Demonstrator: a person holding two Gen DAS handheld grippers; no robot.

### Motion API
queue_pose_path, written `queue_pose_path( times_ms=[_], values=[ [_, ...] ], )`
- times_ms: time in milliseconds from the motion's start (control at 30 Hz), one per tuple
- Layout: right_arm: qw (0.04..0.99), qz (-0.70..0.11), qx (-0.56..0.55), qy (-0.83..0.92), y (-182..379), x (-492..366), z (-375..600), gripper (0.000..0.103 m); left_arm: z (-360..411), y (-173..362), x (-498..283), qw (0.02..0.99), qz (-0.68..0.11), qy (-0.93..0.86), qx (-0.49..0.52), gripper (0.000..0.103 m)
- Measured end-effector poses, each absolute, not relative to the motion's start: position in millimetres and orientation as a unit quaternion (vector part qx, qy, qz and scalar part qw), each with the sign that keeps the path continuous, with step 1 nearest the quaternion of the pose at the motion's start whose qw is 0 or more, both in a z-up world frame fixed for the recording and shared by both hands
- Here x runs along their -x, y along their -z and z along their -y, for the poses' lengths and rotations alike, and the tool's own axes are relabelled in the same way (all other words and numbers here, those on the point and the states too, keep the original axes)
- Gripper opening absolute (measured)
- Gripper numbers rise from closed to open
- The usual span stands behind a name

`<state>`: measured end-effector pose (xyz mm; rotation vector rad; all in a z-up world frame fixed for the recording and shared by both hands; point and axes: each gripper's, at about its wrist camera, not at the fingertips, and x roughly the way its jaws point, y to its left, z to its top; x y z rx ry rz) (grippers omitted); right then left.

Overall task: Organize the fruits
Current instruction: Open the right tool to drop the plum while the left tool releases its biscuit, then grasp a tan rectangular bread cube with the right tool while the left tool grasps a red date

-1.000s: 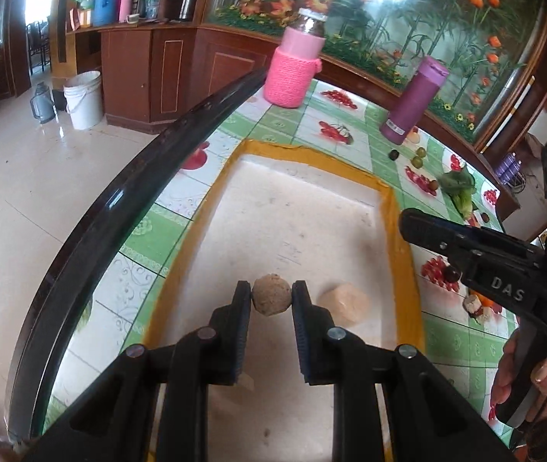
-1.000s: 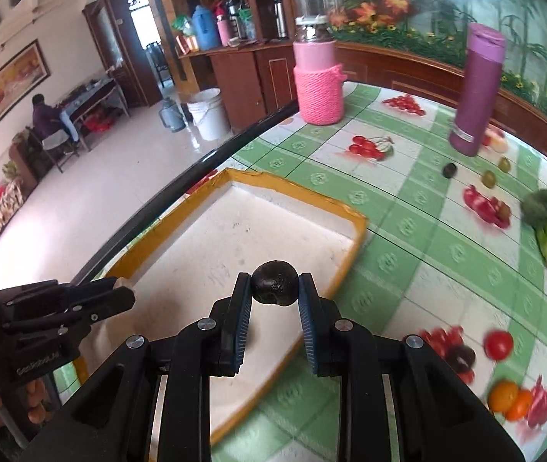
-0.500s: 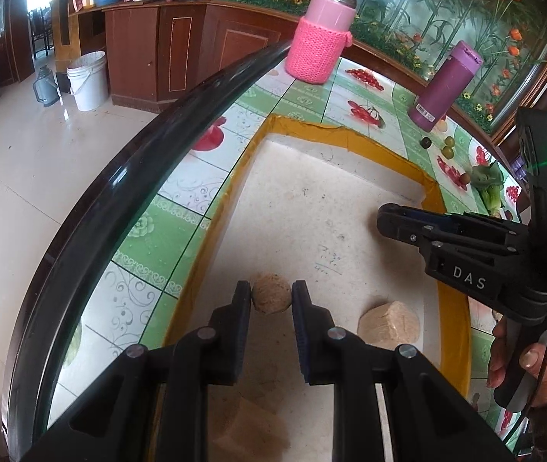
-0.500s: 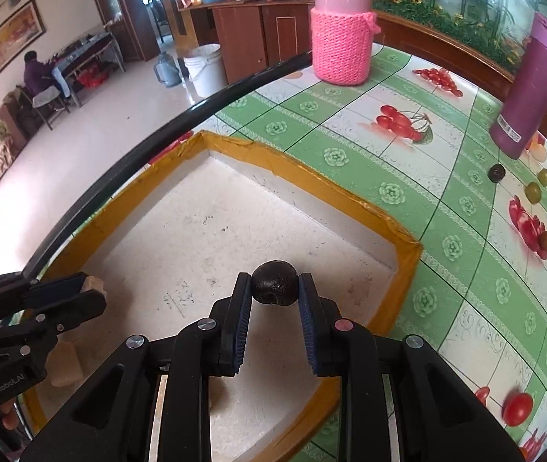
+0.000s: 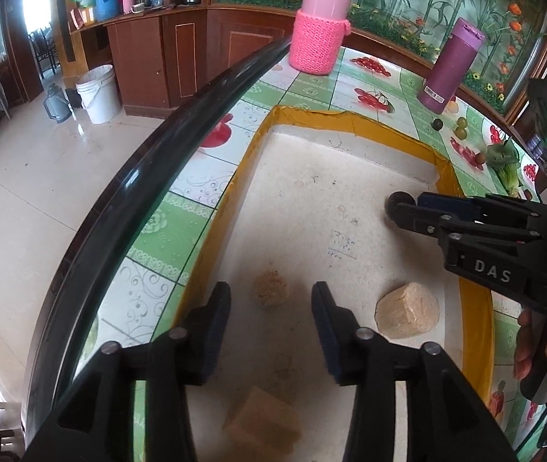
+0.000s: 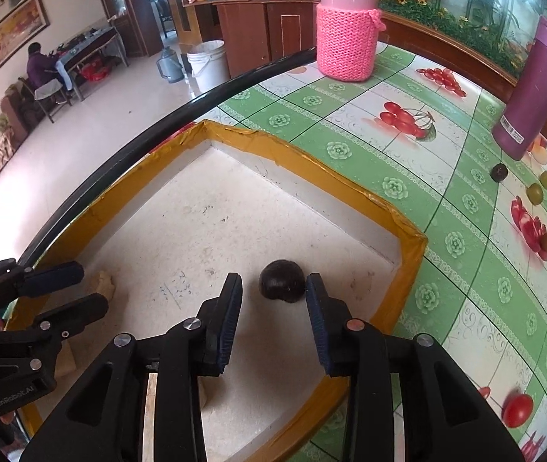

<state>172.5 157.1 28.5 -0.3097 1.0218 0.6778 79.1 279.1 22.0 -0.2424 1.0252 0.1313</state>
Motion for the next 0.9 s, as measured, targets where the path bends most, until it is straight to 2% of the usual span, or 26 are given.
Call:
queue_pose_path(
  times_ms=[67, 133, 167, 267, 333, 467, 533, 900],
  values=[
    [0.81, -0.473, 0.14, -0.318, -35, -165, -152, 0.033, -279, -25, -74, 0.862, -0.488, -0.063, 0.119, 0.054],
    [0.814, -0.466, 0.135, -0.32, -42, -157, -147, 0.033, -278, -31, -66, 0.866, -0.481, -0.067, 0.121, 0.061],
    [0.816, -0.461, 0.134, -0.321, -46, -151, -144, 0.034, -277, -34, -62, 0.868, -0.477, -0.071, 0.118, 0.07],
    [0.827, -0.446, 0.135, -0.315, -58, -137, -131, 0.036, -269, -44, -51, 0.876, -0.465, -0.079, 0.102, 0.077],
    [0.831, -0.442, 0.124, -0.314, -64, -129, -122, 0.042, -263, -51, -44, 0.881, -0.457, -0.086, 0.085, 0.083],
    [0.843, -0.437, 0.091, -0.299, -72, -109, -90, 0.066, -255, -63, -28, 0.889, -0.443, -0.084, 0.08, 0.091],
    [0.847, -0.438, 0.079, -0.291, -72, -102, -75, 0.07, -251, -67, -21, 0.891, -0.437, -0.079, 0.089, 0.093],
    [0.86, -0.472, -0.005, -0.192, -43, -47, 55, 0.071, -177, -78, -14, 0.896, -0.44, -0.011, 0.062, 0.098]
  ],
)
